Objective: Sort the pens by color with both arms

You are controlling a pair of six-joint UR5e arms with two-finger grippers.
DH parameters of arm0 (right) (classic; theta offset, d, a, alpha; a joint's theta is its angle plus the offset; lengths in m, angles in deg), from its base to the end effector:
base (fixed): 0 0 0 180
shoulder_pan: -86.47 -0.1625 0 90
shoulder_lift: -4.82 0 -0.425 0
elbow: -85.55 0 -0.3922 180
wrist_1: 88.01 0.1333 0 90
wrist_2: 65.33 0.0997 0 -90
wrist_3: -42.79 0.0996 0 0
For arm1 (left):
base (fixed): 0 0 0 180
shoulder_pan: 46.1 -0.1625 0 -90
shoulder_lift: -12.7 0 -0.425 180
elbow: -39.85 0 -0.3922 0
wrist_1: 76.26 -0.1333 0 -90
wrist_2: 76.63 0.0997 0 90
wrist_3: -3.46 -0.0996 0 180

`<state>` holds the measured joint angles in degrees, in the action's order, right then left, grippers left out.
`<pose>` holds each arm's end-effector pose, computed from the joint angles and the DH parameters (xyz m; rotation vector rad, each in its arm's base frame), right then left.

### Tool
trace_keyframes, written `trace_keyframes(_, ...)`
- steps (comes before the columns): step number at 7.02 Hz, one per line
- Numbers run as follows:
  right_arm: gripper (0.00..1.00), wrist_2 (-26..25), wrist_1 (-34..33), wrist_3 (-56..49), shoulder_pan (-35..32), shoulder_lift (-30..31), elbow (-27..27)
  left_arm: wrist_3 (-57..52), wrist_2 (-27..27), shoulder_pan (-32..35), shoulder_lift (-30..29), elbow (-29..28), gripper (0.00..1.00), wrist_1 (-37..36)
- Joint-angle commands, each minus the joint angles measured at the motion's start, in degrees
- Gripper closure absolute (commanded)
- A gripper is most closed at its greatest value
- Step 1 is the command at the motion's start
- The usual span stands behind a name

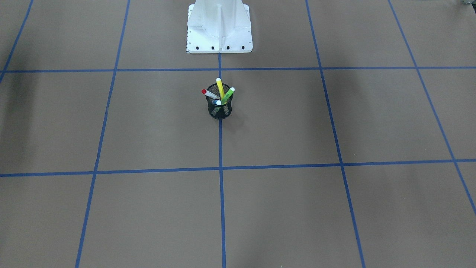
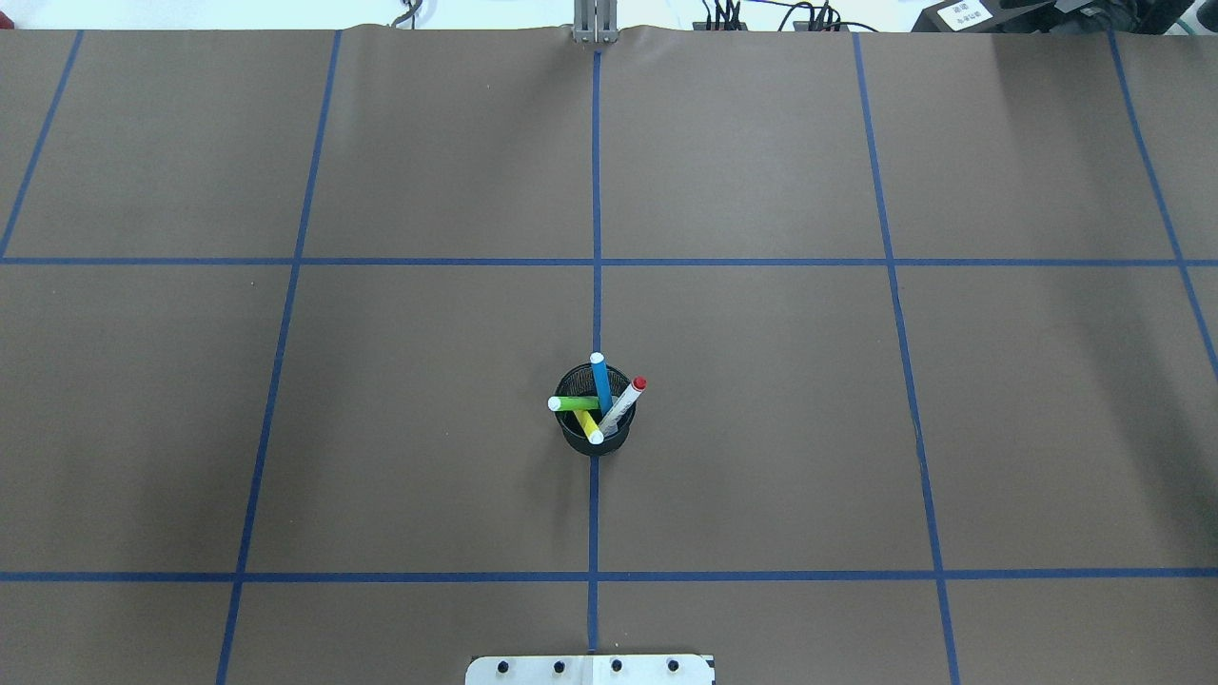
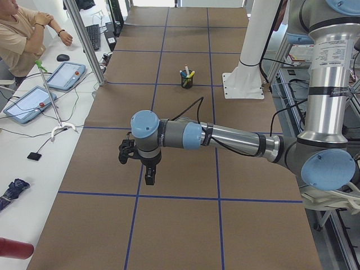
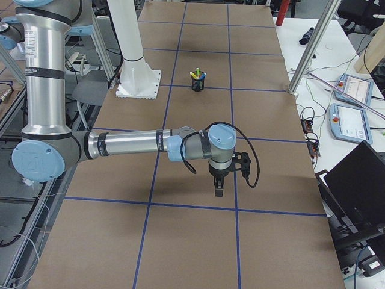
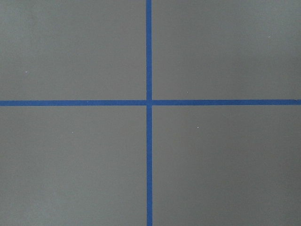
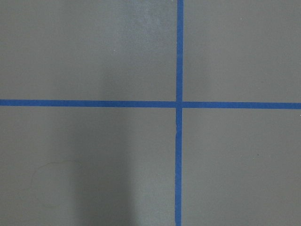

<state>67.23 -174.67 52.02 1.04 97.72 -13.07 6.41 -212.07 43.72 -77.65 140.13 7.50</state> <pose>0.0276 -0.4825 0.6046 0.0606 -0.7539 0.0187 -0.0608 -0.4930 0.5772 0.0509 0.7943 -0.0154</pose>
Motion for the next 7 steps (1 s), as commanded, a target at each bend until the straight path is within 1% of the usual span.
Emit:
trace_keyframes(1, 0.00, 0.1, 0.0, 0.0, 0.0, 0.0, 0.0, 0.2, 0.0, -0.1, -0.1, 0.2, 0.00, 0.0)
trace_keyframes(2, 0.00, 0.0, 0.0, 0.0, 0.0, 0.0, 0.0, 0.1, 0.0, -0.1, -0.3, 0.2, 0.00, 0.0)
trace_keyframes(4, 0.00, -0.2, 0.1, -0.1, 0.0, 0.0, -0.2, -0.2, 0.1, -0.1, -0.2, 2.5, 0.00, -0.1)
trace_keyframes(7, 0.00, 0.0, 0.3, 0.0, 0.2, -1.0, -0.6, 0.5, 0.4, 0.0, -0.9, 2.8, 0.00, -0.1)
